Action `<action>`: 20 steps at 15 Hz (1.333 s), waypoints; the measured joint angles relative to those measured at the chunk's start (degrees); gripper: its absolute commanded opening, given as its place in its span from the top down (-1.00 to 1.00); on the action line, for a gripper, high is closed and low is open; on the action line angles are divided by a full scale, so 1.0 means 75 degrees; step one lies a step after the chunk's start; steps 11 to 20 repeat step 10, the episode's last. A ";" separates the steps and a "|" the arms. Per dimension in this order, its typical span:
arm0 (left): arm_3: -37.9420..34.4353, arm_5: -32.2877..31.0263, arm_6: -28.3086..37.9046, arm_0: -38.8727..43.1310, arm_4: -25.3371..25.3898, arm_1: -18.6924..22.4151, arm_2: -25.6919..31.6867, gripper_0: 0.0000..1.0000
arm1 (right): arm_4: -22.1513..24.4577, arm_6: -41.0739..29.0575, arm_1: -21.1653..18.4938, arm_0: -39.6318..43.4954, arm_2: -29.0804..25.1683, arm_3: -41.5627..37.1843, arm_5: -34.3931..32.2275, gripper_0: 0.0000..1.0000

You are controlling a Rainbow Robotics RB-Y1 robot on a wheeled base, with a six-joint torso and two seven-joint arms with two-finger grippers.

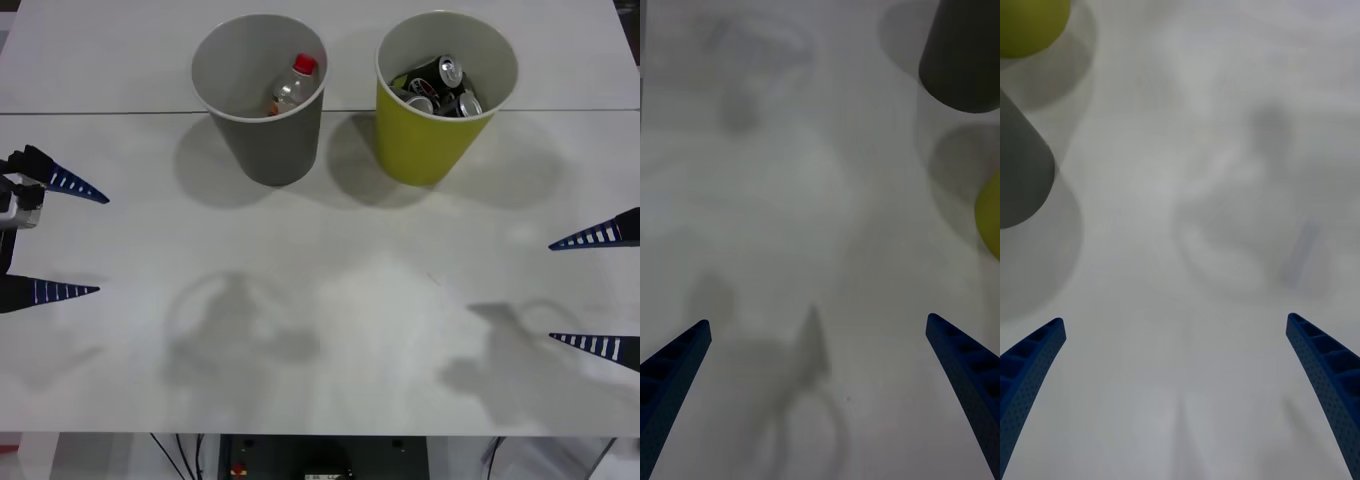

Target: Put the can into the green bin and the plastic bottle into the gray bin

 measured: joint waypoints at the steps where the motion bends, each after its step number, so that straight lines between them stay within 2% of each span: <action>1: -0.0144 0.0000 -0.0065 0.0240 -0.0047 -0.0173 0.0175 -1.00 | 0.0000 0.0000 0.0000 0.0000 0.0000 0.0000 0.0000 -1.00; 4: -0.0686 0.0070 -0.0220 0.0892 -0.0250 -0.0520 0.0528 -1.00 | 0.0000 0.0000 0.0000 0.0000 0.0000 0.0000 0.0000 -1.00; 7: -0.0960 0.0191 -0.0305 0.1215 -0.0276 -0.0623 0.0611 -1.00 | 0.0000 0.0000 0.0000 0.0000 0.0000 0.0000 0.0000 -1.00; 20: -0.0986 0.0202 -0.0342 0.1237 -0.0277 -0.0624 0.0603 -1.00 | 0.0000 0.0000 0.0000 0.0000 0.0000 0.0000 0.0000 -1.00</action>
